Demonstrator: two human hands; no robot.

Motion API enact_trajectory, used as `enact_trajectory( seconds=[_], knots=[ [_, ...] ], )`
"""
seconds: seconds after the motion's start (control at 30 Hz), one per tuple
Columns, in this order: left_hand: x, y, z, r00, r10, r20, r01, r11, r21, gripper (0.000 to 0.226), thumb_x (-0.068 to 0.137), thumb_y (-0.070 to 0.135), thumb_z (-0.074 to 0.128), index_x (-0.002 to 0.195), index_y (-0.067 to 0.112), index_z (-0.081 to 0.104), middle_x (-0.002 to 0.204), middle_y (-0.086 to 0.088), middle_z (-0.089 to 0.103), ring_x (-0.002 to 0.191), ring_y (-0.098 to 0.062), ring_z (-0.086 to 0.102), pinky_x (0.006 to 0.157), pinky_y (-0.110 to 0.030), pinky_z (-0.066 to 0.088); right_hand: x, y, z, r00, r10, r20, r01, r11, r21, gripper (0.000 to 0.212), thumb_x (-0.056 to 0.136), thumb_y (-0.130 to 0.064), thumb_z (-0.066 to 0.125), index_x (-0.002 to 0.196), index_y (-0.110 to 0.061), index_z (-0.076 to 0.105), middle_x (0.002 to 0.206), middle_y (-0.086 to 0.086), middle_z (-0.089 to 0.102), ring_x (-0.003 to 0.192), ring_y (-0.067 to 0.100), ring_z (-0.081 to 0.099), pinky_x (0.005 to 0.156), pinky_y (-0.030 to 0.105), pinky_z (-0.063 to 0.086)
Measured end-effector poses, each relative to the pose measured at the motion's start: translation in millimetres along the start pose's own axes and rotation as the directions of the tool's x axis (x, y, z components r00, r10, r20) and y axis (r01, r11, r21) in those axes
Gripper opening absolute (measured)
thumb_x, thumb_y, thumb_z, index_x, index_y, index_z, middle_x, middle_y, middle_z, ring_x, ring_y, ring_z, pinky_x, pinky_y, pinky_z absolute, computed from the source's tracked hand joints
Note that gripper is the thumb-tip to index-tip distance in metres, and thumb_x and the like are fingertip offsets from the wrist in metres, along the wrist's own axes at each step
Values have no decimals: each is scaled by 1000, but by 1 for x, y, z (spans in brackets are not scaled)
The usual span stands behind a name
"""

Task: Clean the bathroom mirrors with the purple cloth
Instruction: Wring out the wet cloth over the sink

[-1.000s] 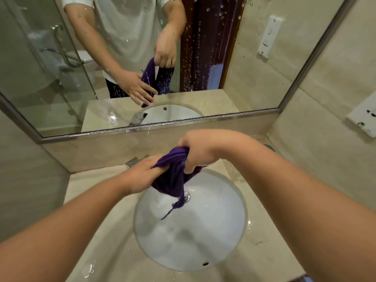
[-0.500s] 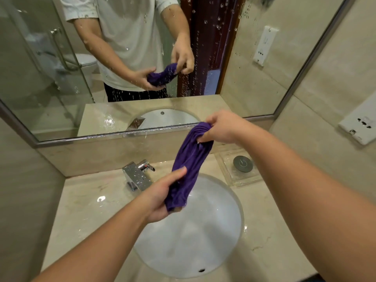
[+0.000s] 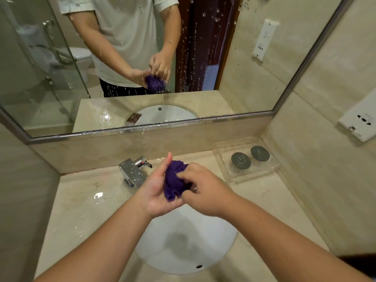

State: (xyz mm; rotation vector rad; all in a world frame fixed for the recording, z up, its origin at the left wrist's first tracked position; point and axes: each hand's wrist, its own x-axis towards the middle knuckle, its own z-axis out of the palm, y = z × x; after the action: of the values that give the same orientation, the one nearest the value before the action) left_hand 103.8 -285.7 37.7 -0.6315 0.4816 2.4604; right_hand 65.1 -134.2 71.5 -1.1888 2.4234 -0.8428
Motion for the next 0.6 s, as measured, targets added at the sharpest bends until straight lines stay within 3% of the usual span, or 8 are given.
enact_trajectory(
  seconds=[0.1,0.2,0.27,0.3,0.33,0.4,0.47,0.6],
  knots=[
    [-1,8,-7,991,12,-133,0,996,86,48,61,28,90,100,5,71,85,-11,71,67,-22,70,56,-33,62,-10,-2,-6,983,-182,-25,182,983,-15,36,71,-7,53,100,-3,74,94,9,66,87,26,58,82,36,48],
    [-7,18,-10,992,-112,-66,120,983,137,64,43,1,98,101,-3,71,78,-3,64,54,-13,62,35,-19,47,-8,15,-24,958,-221,-184,206,974,-95,65,70,-8,59,134,-14,61,126,3,62,113,20,56,101,34,44],
    [-9,22,-7,976,-218,-24,218,948,232,57,46,-4,93,98,-6,72,75,-2,59,52,-10,55,33,-15,40,-4,26,-27,974,-223,-48,197,928,-317,91,75,-24,64,157,-26,27,158,0,34,138,20,38,114,36,32],
    [-9,21,-2,964,-264,-18,257,918,303,47,49,-4,91,92,-3,72,73,-2,56,51,-9,52,33,-14,38,-1,30,-23,971,-235,44,233,890,-392,96,77,-31,66,159,-27,16,164,1,23,143,22,33,116,36,29],
    [-7,18,3,955,-294,-36,284,875,392,37,53,-3,88,85,2,71,71,-1,55,50,-8,50,33,-13,35,2,35,-16,964,-250,95,266,864,-427,95,80,-34,68,159,-26,16,163,4,26,141,24,37,113,37,33],
    [-2,16,11,947,-289,-138,314,754,577,25,58,3,81,74,10,63,69,0,53,49,-6,48,33,-12,31,9,40,-3,959,-272,77,272,816,-510,78,81,-37,73,151,-23,41,138,2,56,116,24,56,89,36,45],
    [3,15,12,936,-228,-267,351,612,709,21,65,8,78,75,13,60,70,1,52,48,-5,46,34,-13,29,18,43,2,963,-256,78,248,740,-625,55,79,-40,72,131,-26,58,108,-3,63,94,24,59,71,33,38],
    [20,15,3,890,117,-441,429,117,896,23,74,15,78,88,15,60,70,0,57,52,-11,51,40,-18,35,34,36,8,971,51,234,114,760,-640,35,81,-35,67,114,-29,55,98,-7,63,85,23,63,63,31,41]
  ],
)
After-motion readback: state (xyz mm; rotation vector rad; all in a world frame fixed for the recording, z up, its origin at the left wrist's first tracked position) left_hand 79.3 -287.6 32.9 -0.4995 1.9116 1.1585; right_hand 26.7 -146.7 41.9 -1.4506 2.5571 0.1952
